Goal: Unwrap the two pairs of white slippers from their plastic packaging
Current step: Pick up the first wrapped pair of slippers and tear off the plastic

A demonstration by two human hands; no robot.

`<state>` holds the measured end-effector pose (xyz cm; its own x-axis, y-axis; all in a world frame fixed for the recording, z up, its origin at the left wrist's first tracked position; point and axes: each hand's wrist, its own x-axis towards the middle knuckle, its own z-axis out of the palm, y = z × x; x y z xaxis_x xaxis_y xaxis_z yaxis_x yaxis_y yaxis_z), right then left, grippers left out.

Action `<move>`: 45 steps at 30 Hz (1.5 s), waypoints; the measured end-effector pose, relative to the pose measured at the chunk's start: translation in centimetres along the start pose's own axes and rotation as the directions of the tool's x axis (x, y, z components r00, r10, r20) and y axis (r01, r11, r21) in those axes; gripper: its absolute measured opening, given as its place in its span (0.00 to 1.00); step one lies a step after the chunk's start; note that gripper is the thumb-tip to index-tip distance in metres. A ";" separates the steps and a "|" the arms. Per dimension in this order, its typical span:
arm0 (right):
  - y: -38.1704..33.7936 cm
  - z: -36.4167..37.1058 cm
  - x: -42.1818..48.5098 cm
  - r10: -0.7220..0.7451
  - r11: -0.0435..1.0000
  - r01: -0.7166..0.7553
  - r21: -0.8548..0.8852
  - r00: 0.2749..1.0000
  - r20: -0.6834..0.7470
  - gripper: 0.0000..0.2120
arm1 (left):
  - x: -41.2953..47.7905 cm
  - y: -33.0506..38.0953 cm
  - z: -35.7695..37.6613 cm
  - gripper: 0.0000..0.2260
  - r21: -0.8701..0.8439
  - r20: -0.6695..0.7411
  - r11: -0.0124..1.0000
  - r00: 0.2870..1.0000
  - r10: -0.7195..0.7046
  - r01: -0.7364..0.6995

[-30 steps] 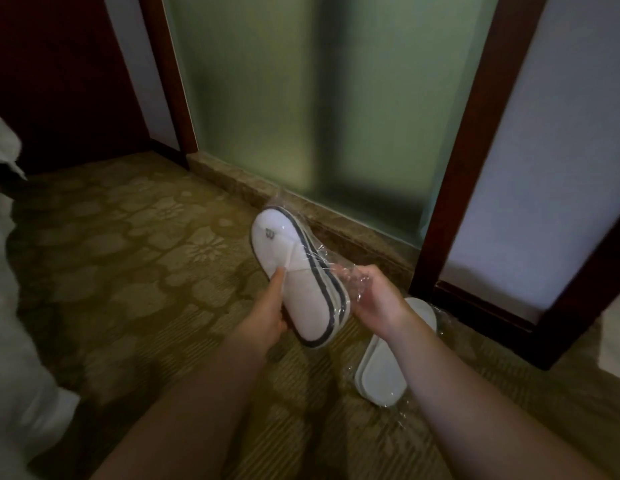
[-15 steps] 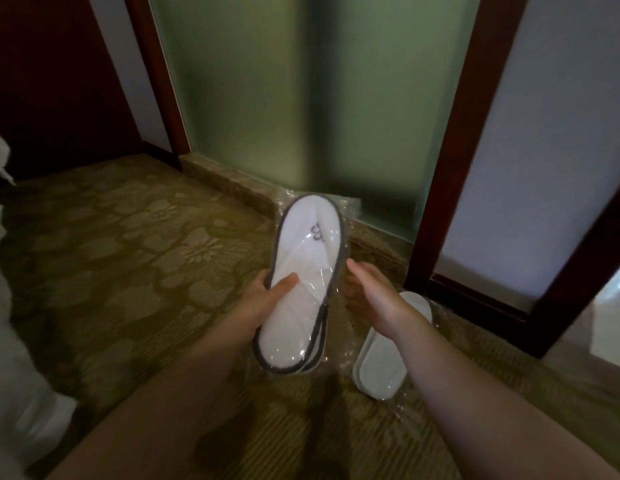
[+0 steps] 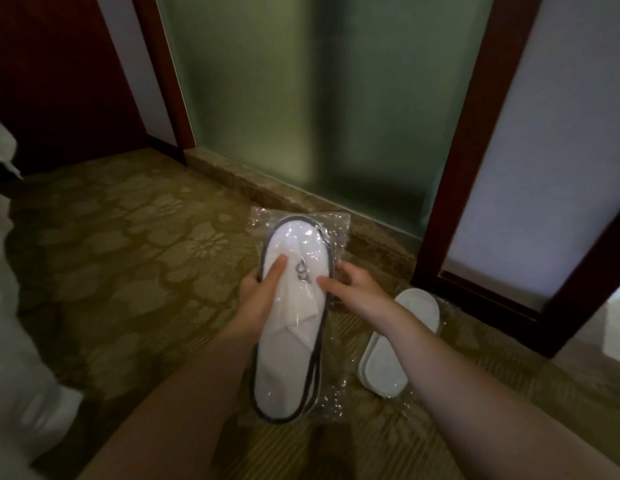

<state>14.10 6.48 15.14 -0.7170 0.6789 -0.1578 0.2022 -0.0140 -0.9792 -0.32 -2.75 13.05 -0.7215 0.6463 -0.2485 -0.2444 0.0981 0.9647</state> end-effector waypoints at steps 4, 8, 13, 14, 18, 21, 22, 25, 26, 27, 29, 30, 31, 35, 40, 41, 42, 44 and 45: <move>-0.6 0.2 0.2 -0.051 0.997 0.045 -0.056 0.993 -0.103 0.29 | -0.1 0.6 0.3 0.18 0.050 -0.153 0.999 0.988 0.012 -0.005; 0.0 0.1 1.0 -0.200 0.977 0.168 -0.130 0.934 -0.295 0.30 | -0.2 0.1 0.3 0.25 0.183 -0.135 0.983 0.991 0.025 0.000; 1.0 0.0 1.4 -0.381 0.892 0.281 -0.355 0.889 -0.254 0.27 | 0.2 -0.4 0.0 0.29 0.284 -0.117 0.959 0.993 0.028 0.007; 1.0 -0.1 1.4 -0.400 0.875 0.287 -0.390 0.882 -0.249 0.25 | 0.3 -0.4 -0.1 0.29 0.298 -0.113 0.954 0.993 0.025 0.010; 0.9 -0.5 1.5 -0.448 0.831 0.319 -0.455 0.869 -0.209 0.12 | 0.7 -0.5 -0.4 0.30 0.305 -0.081 0.951 0.997 -0.020 0.044; 0.7 -0.9 1.5 -0.464 0.825 0.329 -0.460 0.858 -0.218 0.07 | 0.8 -0.7 -0.6 0.31 0.322 -0.039 0.945 0.999 -0.037 0.047; 0.6 -0.9 1.5 -0.469 0.820 0.333 -0.465 0.856 -0.215 0.06 | 0.9 -0.8 -0.7 0.30 0.330 -0.031 0.943 0.999 -0.039 0.047; 0.7 -0.7 1.4 -0.451 0.834 0.322 -0.449 0.866 -0.217 0.04 | 1.1 -0.9 -1.0 0.30 0.337 -0.002 0.940 0.998 -0.062 0.059; 0.7 -0.7 1.3 -0.447 0.838 0.320 -0.442 0.867 -0.221 0.06 | 1.2 -0.9 -1.2 0.30 0.333 0.014 0.941 0.997 -0.074 0.065; 0.8 -0.7 1.2 -0.453 0.835 0.325 -0.445 0.864 -0.221 0.09 | 1.3 -0.8 -1.5 0.31 0.329 0.030 0.942 0.996 -0.083 0.068; 0.8 -0.7 1.0 -0.468 0.810 0.336 -0.481 0.865 -0.183 0.17 | 1.7 -0.8 -2.0 0.31 0.324 0.049 0.944 0.995 -0.084 0.064; 0.8 -0.8 1.0 -0.465 0.793 0.338 -0.507 0.873 -0.146 0.19 | 1.7 -0.9 -2.2 0.32 0.322 0.054 0.945 0.995 -0.086 0.064; 0.7 -0.8 0.9 -0.462 0.772 0.342 -0.536 0.881 -0.103 0.21 | 1.8 -1.0 -2.3 0.33 0.321 0.057 0.945 0.994 -0.090 0.067; 0.7 -0.8 0.7 -0.481 0.692 0.376 -0.616 0.876 -0.006 0.18 | 1.6 -0.9 -2.6 0.41 0.313 0.091 0.943 0.985 -0.148 0.113; 0.3 -0.7 0.5 -0.535 0.669 0.400 -0.627 0.844 -0.033 0.10 | 1.8 -0.7 -2.6 0.44 0.308 0.149 0.945 0.975 -0.168 0.115; 0.3 -0.7 0.4 -0.536 0.672 0.397 -0.626 0.843 -0.040 0.10 | 1.8 -0.7 -2.6 0.42 0.306 0.159 0.946 0.974 -0.163 0.108; 0.2 -0.7 0.4 -0.532 0.677 0.391 -0.624 0.846 -0.047 0.09 | 1.8 -0.7 -2.6 0.40 0.308 0.169 0.946 0.973 -0.160 0.102; 0.0 -0.7 0.3 -0.518 0.684 0.376 -0.625 0.854 -0.054 0.08 | 1.9 -0.9 -2.7 0.37 0.322 0.180 0.942 0.970 -0.161 0.097; 0.0 -0.7 0.3 -0.513 0.686 0.368 -0.628 0.857 -0.059 0.07 | 1.9 -0.9 -2.8 0.38 0.328 0.186 0.940 0.969 -0.164 0.096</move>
<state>14.36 7.23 15.14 -0.6788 0.6317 0.3744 0.2938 0.7009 -0.6499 -3.27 -3.76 11.50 -0.5387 0.7505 -0.3829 -0.0868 0.4026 0.9112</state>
